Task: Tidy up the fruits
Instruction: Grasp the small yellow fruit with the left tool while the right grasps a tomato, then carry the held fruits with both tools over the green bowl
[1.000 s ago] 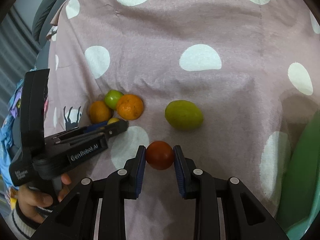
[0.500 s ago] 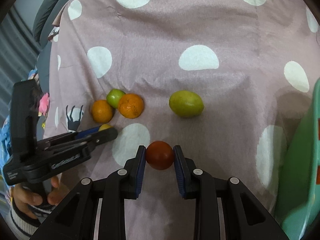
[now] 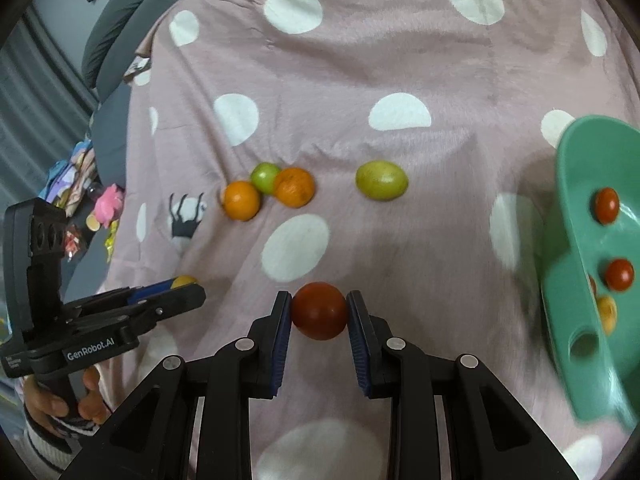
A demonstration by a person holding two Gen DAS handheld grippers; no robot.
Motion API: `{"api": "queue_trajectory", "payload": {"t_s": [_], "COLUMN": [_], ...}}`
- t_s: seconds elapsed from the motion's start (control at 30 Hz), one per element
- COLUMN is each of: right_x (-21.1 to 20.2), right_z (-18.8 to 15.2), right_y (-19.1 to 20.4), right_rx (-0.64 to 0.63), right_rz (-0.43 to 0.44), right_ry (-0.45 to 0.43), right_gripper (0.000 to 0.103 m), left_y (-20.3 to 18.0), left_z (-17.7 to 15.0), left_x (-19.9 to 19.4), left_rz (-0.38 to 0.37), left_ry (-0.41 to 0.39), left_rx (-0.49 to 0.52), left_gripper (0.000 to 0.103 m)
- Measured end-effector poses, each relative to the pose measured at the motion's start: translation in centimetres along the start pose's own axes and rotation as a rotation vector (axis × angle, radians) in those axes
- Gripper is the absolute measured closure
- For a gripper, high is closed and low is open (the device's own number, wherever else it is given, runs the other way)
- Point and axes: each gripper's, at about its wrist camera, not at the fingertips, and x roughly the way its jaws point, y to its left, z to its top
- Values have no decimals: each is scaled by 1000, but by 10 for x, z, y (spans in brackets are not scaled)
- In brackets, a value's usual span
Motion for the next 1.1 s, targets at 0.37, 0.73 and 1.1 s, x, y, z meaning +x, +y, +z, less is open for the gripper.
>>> {"api": "queue_trajectory", "payload": {"t_s": [0.37, 0.73, 1.1], "right_x": [-36, -72, -99], "right_z": [-36, -56, -60], "right_y": [31, 47, 51], "right_rx": [-14, -20, -25], "right_rz": [2, -8, -1], "right_ry": [-36, -92, -157], "right_gripper": [73, 73, 73], "left_y": [-31, -52, -79], "left_z": [-30, -49, -43], "left_x": [-25, -55, -71], "left_rz": [-46, -78, -88], "left_ry": [-32, -74, -120], "left_rx": [36, 72, 122], "left_gripper": [76, 76, 76]}}
